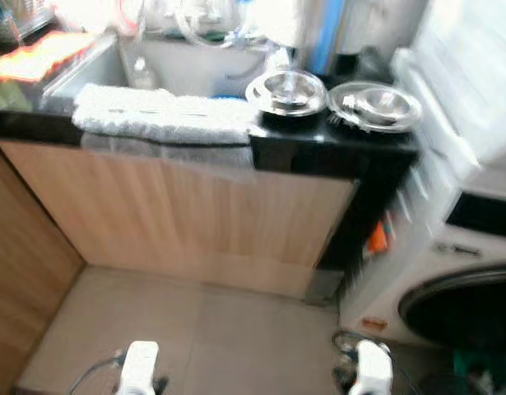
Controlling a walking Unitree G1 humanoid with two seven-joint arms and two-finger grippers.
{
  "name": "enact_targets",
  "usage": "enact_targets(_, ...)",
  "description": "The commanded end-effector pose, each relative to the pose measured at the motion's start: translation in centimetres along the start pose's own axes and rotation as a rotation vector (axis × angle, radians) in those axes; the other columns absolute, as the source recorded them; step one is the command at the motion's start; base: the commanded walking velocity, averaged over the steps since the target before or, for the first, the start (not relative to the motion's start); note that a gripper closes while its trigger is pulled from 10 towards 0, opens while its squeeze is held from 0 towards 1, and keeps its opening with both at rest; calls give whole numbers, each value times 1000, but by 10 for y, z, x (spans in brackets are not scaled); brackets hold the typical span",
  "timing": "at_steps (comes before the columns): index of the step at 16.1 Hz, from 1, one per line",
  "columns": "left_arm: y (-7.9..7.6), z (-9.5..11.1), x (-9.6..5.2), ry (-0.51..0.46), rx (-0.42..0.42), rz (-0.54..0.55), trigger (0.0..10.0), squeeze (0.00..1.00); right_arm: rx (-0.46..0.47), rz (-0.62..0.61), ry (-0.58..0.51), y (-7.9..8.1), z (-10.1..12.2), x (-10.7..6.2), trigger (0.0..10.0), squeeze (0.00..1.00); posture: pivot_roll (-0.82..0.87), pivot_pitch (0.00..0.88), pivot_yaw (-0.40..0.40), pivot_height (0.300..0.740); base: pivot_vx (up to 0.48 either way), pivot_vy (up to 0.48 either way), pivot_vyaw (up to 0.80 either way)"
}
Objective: Kitchen organization
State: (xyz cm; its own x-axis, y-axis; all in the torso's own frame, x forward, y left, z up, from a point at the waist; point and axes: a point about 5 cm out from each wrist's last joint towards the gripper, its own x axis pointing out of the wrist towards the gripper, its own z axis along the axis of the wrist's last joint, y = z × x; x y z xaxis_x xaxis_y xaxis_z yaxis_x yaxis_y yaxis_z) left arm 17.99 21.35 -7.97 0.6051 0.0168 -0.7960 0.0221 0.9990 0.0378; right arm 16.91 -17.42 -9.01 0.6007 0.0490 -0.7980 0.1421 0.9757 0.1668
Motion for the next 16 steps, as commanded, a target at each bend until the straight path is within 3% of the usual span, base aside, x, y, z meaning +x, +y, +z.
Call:
enact_targets(1, 0, -6, -1, 28, -11, 1, 10000, 0, 8, -8, 3, -3, -1, -1, 10000, 0, -67, 66, -38, 740, 300, 0, 0)
enact_targets(8, -1, -5, 0, 27, -17, -4, 10000, 0, 6, -5, 7, -3, -1, -1, 10000, 0, -64, 70, -44, 740, 300, 0, 0)
enact_targets(11, -2, -5, 0, 27, -18, -3, 10000, 0, 3, -3, 19, -2, -2, -1, 10000, 0, -63, 71, -45, 740, 301, 0, -779)
enact_targets(16, -1, -4, 0, 23, -18, 0, 10000, 0, 8, -8, 16, -3, -2, -1, 10000, 0, -63, 74, -45, 740, 0, 0, -153)
